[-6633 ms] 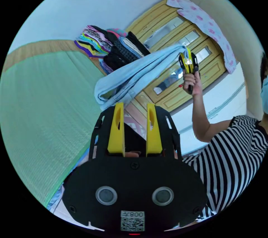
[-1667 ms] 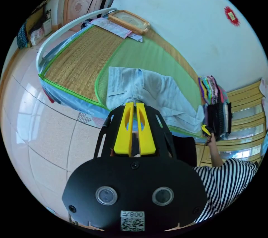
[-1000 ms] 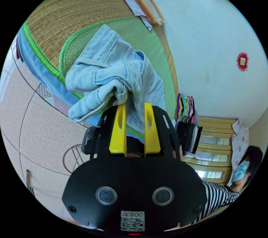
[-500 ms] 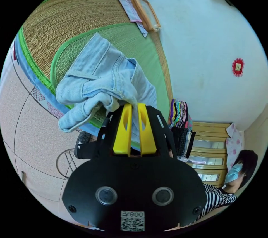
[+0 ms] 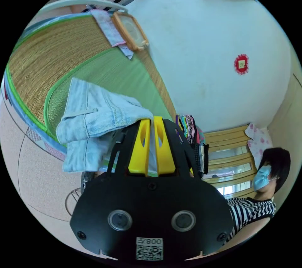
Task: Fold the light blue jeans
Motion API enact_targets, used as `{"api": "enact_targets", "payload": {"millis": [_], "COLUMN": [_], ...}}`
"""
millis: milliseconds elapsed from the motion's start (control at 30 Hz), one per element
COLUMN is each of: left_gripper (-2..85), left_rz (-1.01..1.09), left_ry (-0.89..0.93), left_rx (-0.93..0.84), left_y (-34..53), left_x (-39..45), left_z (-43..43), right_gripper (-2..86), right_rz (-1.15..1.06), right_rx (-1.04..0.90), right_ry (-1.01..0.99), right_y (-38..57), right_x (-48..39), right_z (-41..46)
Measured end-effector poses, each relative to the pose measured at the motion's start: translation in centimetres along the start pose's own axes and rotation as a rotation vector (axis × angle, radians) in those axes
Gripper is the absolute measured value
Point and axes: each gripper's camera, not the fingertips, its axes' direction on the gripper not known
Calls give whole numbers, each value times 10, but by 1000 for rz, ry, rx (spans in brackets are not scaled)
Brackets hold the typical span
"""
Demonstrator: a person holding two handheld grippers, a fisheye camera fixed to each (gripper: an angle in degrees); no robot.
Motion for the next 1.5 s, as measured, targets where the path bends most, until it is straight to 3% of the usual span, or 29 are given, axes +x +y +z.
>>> {"api": "enact_targets", "payload": {"millis": [300,433,533,600,700,867,1000,1133,1367,1500], "left_gripper": [32,53,63,56,40,18,7,2,1,1], "left_rz": [234,278,289,320,353,215,107,70,96,99], "left_ry": [41,-131,-300,-280,-265,-451,-637,-594,-642,-678], "left_rx": [93,26,-21,-27,-134,-375,-426,-384,-397,-416], "left_y": [-85,-171,-194,-191,-161,-86,-58,-47,-52,-60], "left_x": [75,117,128,122,88,-23,-77,-102,-111,-115], "left_z": [21,100,150,167,193,216,210,203,216,224], "right_gripper": [10,22,36,29,18,4,1,0,-1,-2], "right_rz": [-261,-304,-235,-228,-272,-292,-303,-304,-116,-86], "right_rx": [141,77,6,-62,-140,-373,-520,-551,-268,-324], "right_ry": [-80,-5,222,341,355,397,536,648,682,759], "right_y": [-51,-132,-180,-188,-165,-81,-17,13,5,-7], "right_x": [-116,-169,-192,-194,-179,-129,-105,-98,-82,-66], "right_z": [-15,33,85,124,169,231,255,263,206,224]}}
